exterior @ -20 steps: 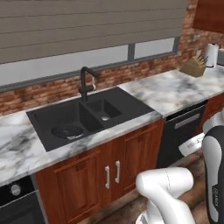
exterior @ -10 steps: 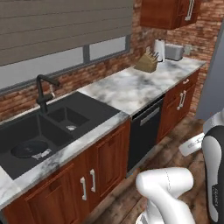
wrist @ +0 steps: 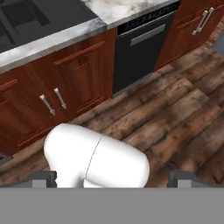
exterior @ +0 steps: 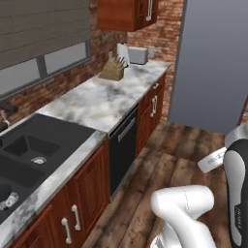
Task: Move the pot and pan from the stove into the sink.
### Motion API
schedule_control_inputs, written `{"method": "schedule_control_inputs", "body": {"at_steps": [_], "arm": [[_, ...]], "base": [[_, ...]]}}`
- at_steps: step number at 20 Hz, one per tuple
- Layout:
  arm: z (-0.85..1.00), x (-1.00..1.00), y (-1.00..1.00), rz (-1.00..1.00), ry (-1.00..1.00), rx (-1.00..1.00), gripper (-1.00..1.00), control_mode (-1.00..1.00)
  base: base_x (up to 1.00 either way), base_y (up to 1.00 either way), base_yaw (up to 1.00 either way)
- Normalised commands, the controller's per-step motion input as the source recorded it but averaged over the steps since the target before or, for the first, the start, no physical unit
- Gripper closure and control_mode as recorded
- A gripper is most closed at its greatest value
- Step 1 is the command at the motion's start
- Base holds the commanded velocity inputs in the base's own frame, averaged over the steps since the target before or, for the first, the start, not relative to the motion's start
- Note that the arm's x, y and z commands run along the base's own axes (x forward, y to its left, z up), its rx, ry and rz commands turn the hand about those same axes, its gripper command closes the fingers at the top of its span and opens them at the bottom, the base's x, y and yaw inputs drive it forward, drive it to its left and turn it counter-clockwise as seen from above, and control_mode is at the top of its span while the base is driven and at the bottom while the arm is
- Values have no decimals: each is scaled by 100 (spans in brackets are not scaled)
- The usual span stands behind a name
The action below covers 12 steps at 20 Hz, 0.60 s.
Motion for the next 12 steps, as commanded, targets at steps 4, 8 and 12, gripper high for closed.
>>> {"method": "schedule_control_inputs", "body": {"at_steps": [4, 8, 12], "arm": [[0, 0, 0, 0, 0, 0, -100, 100], [0, 0, 0, 0, 0, 0, -100, 100], [0, 0, 0, 0, 0, 0, -100, 100]], "base": [[2, -20, -49], [2, -20, -49], [2, -20, -49]]}}
